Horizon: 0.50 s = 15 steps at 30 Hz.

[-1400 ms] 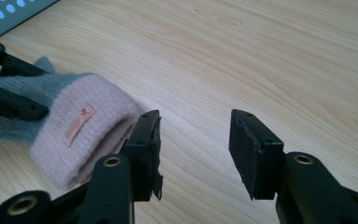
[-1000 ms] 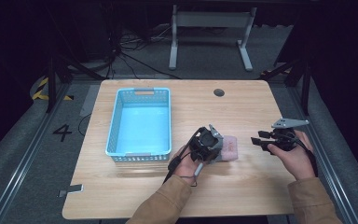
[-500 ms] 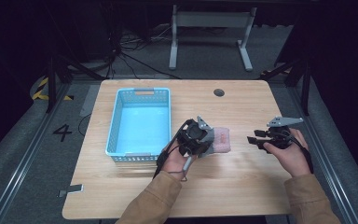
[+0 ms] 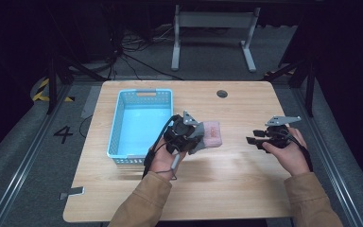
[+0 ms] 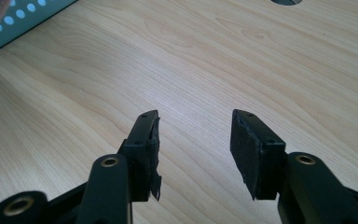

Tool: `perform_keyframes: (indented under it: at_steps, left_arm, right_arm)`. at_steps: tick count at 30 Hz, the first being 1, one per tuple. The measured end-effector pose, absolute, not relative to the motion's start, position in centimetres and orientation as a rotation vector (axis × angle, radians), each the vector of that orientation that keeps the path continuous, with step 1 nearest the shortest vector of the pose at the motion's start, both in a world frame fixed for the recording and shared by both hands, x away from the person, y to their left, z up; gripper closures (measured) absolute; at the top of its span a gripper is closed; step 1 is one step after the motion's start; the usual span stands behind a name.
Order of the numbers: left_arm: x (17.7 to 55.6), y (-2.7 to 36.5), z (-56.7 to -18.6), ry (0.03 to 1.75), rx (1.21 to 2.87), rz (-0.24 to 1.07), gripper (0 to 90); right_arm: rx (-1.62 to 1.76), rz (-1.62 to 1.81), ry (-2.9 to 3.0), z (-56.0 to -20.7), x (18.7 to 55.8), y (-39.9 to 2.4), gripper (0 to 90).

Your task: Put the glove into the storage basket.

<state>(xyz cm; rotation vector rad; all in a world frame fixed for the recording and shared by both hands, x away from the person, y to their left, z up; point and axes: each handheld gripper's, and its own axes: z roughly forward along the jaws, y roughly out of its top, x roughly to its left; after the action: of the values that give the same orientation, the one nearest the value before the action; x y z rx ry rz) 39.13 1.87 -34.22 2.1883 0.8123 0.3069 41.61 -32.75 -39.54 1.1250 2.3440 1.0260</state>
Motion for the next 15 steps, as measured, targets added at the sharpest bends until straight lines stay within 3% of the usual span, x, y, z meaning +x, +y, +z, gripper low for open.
perform_keyframes:
  at_steps: [15]
  left_arm:
    - [39.7,7.4,-32.3,0.897,2.130,0.394,70.0]
  right_arm:
    - [1.122,1.023,2.357,-39.8,41.7,-32.4,53.4]
